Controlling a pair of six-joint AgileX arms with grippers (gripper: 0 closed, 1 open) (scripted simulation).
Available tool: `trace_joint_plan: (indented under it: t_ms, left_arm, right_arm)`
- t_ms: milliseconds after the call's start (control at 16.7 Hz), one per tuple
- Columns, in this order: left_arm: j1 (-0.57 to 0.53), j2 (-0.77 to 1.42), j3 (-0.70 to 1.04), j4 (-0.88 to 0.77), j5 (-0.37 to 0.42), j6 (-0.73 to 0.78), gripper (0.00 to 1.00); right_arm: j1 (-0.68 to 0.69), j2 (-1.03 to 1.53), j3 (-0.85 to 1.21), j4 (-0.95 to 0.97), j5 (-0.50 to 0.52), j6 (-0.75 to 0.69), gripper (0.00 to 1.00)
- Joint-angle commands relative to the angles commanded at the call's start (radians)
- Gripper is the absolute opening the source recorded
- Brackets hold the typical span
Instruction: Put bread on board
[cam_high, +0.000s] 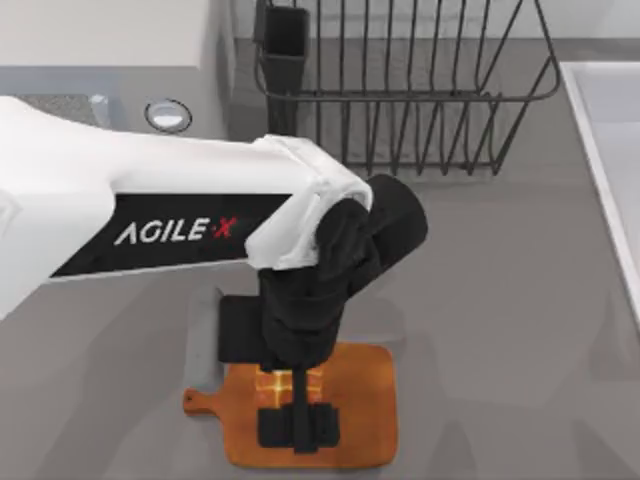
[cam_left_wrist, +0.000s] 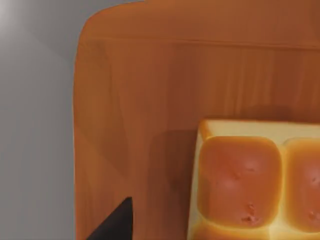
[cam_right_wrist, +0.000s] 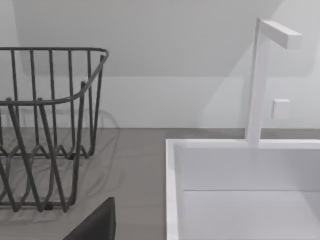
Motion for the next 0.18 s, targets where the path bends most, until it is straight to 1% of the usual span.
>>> trace_joint_plan:
  t_ms: [180]
  left_arm:
    - [0.000, 0.000, 0.000, 0.000, 0.000, 0.000, 1.00]
  right_arm:
    - [0.000, 0.000, 0.000, 0.000, 0.000, 0.000, 1.00]
